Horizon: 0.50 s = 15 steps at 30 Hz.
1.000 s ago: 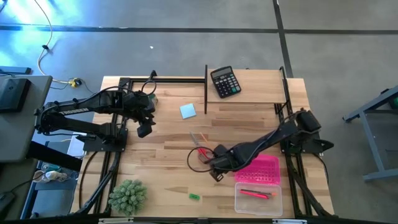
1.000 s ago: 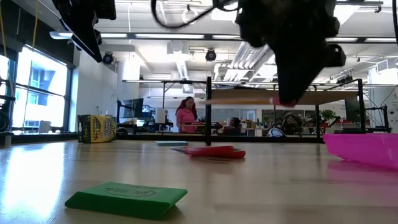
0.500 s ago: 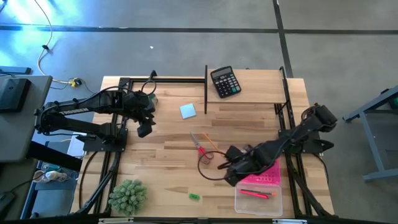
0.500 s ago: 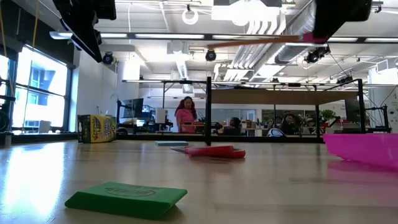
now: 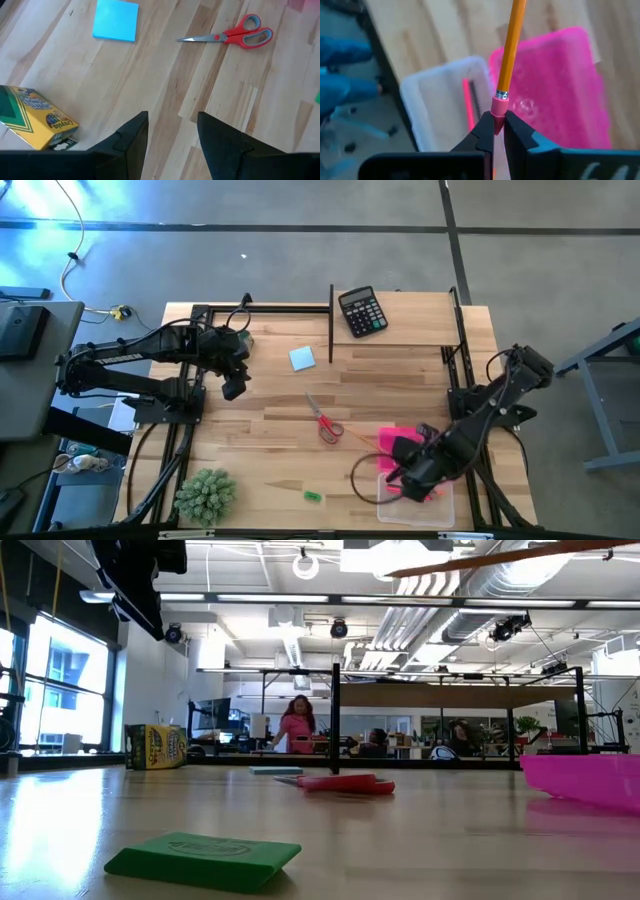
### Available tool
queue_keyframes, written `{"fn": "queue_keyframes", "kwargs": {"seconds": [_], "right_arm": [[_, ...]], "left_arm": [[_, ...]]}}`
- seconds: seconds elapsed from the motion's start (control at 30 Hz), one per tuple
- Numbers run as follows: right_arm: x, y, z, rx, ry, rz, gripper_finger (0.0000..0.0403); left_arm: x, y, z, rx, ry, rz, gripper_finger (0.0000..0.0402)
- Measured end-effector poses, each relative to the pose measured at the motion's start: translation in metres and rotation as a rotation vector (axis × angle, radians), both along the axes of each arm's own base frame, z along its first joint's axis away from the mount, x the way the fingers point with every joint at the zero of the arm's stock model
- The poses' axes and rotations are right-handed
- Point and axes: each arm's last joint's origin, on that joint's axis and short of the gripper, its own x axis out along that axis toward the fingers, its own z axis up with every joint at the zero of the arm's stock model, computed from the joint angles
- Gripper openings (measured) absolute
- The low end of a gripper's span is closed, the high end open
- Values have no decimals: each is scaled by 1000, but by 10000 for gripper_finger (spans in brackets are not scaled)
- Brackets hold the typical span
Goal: Pack school essentials
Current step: Put the yellow pencil into the supply box
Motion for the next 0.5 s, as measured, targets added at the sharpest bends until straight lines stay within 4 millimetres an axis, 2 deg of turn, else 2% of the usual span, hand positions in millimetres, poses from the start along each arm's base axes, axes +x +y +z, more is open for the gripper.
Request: {"fn": "queue_keyframes", "kwargs": {"seconds": [0.13, 0.3, 0.5], "right_arm": [[-15, 15, -3, 40, 40, 61, 9], [-36, 32, -19, 100, 111, 114, 9], [-55, 45, -29, 94, 124, 150, 9]], "left_arm": [[0, 0, 0, -2, -1, 5, 158], [0, 0, 0, -15, -5, 28, 158], [0, 0, 0, -2, -1, 36, 158]]}}
